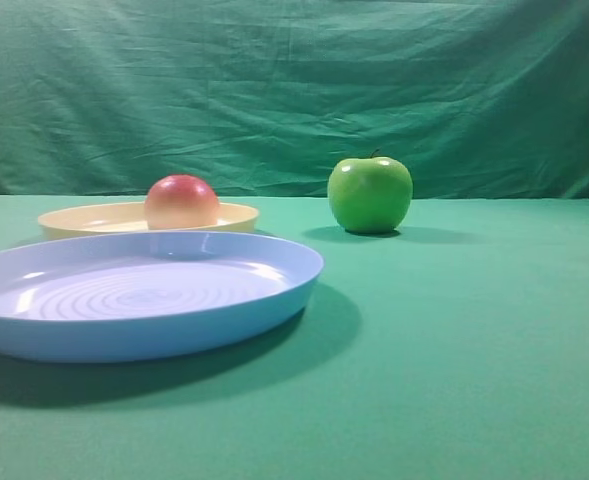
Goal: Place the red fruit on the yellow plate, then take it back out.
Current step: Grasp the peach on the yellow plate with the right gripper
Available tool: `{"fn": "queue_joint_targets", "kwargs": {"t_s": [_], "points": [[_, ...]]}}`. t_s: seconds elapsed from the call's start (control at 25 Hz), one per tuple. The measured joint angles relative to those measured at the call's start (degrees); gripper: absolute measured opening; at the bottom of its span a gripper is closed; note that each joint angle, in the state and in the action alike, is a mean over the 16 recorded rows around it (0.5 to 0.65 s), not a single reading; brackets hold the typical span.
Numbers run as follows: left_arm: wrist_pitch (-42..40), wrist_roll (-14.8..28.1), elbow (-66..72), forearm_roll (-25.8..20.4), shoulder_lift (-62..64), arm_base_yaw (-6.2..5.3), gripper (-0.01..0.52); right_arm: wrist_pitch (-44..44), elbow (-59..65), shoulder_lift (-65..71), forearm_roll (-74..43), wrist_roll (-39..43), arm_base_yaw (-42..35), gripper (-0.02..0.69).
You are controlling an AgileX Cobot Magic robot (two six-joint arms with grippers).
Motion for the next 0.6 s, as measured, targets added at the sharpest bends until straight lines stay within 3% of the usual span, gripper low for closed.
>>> {"fn": "queue_joint_targets", "kwargs": {"t_s": [0.6], "points": [[0.0,0.0,0.0,0.0,0.0,0.00,0.000,-1.6,3.5,-0.1,1.4,-5.8,0.1,0.000]]}}
